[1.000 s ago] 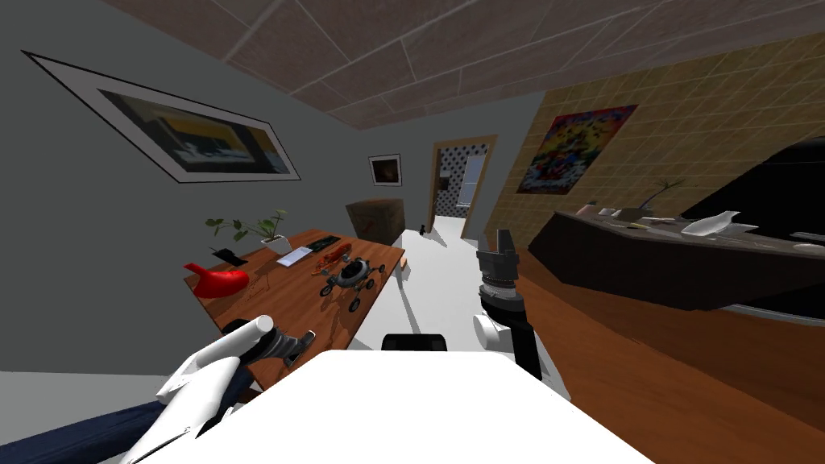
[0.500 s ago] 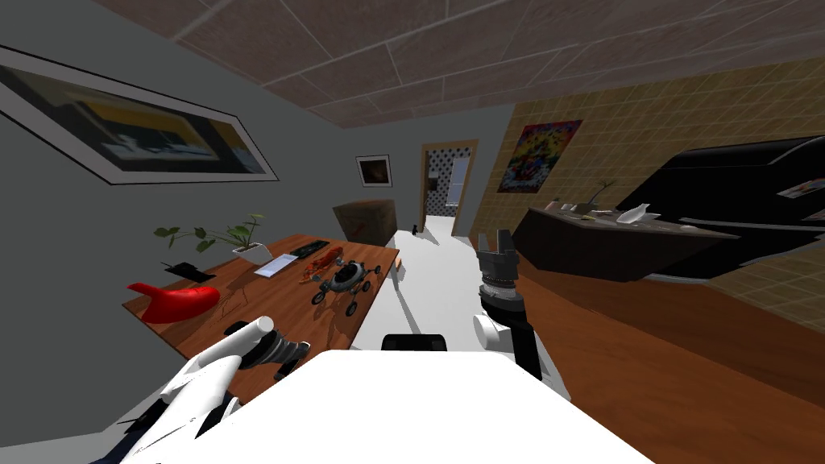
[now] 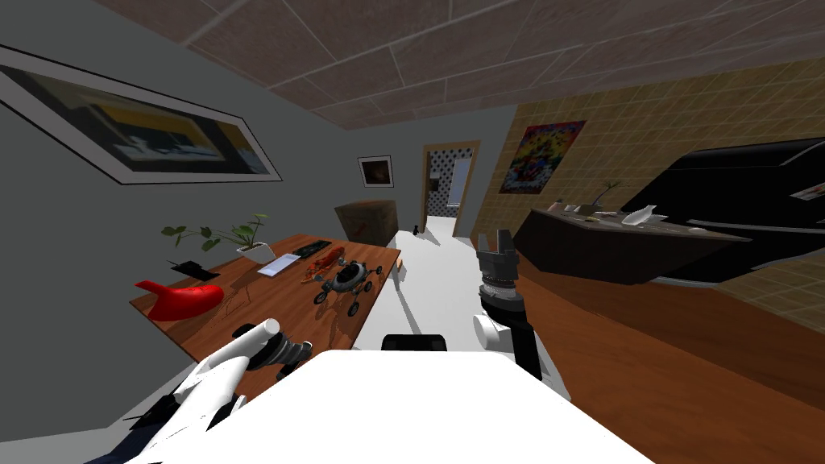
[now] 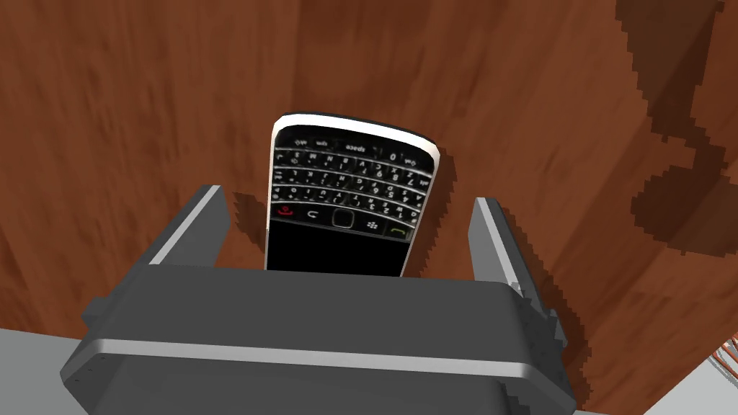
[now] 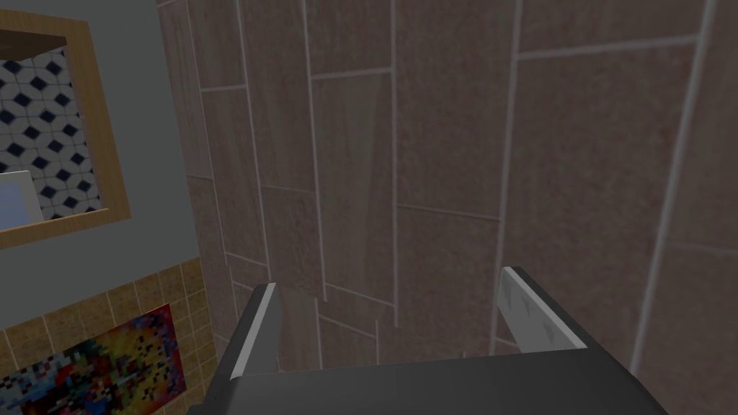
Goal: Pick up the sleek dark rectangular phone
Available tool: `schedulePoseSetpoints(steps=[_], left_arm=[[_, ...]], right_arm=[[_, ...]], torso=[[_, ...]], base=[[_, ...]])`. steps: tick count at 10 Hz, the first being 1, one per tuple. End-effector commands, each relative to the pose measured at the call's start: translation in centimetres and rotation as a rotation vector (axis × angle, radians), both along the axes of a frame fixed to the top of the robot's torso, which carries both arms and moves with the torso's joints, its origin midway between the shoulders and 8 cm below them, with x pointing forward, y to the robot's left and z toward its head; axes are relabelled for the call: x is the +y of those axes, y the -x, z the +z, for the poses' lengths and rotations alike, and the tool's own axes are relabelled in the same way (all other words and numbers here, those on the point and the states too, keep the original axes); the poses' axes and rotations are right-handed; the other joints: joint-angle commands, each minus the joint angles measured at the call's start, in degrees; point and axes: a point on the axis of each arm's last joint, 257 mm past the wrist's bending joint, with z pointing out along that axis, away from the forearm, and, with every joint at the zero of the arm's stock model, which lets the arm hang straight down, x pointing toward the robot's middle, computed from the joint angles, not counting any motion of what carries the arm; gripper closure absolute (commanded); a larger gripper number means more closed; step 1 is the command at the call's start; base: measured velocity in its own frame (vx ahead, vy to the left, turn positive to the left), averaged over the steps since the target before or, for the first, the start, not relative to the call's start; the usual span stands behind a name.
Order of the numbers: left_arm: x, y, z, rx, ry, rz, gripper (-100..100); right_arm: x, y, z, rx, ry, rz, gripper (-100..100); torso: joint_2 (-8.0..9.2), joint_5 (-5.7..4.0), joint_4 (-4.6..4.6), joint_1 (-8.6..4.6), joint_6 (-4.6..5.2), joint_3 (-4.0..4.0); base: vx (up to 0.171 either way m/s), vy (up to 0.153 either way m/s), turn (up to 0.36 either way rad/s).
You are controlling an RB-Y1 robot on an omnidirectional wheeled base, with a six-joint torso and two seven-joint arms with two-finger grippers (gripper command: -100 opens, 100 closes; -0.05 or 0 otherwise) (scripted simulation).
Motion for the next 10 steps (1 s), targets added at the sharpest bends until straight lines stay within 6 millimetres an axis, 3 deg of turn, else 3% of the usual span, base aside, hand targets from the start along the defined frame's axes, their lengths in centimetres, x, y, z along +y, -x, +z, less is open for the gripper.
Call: schedulePoseSetpoints(steps=[1,2,6,7,8,10], left_arm=[[0.0,0.0,0.0,0.000,0.000,0.000,-100],[0.0,0.0,-0.1,-0.001,-0.002,-0.001,100],[0.0,0.0,-0.1,-0.001,-0.001,-0.002,100],[0.0,0.0,-0.1,-0.001,-0.001,-0.002,0],[0.5,-0.1,0.8,0.001,0.000,0.004,100],[1.1,-0.1,1.9,0.004,0.002,0.010,100]], right_arm=[[0.0,0.0,0.0,0.000,0.000,0.000,0],[0.0,0.0,0.0,0.000,0.000,0.000,0],[0.0,0.0,0.0,0.000,0.000,0.000,0],[0.0,0.0,0.0,0.000,0.000,0.000,0],[0.0,0.0,0.0,0.000,0.000,0.000,0],[0.0,0.0,0.0,0.000,0.000,0.000,0]], torso=[[0.00,0.00,0.00,0.00,0.00,0.00],[0.03,-0.01,0.01,-0.03,0.00,0.01],[0.06,-0.01,0.01,-0.01,-0.02,0.03],[0.06,-0.01,0.01,-0.01,-0.01,0.03],[0.06,-0.01,0.01,-0.01,-0.01,0.03],[0.14,-0.05,0.04,-0.10,0.00,0.08]], base=[[0.009,0.005,0.003],[0.000,0.000,0.000],[0.000,0.000,0.000],[0.000,0.000,0.000],[-0.015,-0.014,-0.028],[-0.023,-0.025,-0.025]])
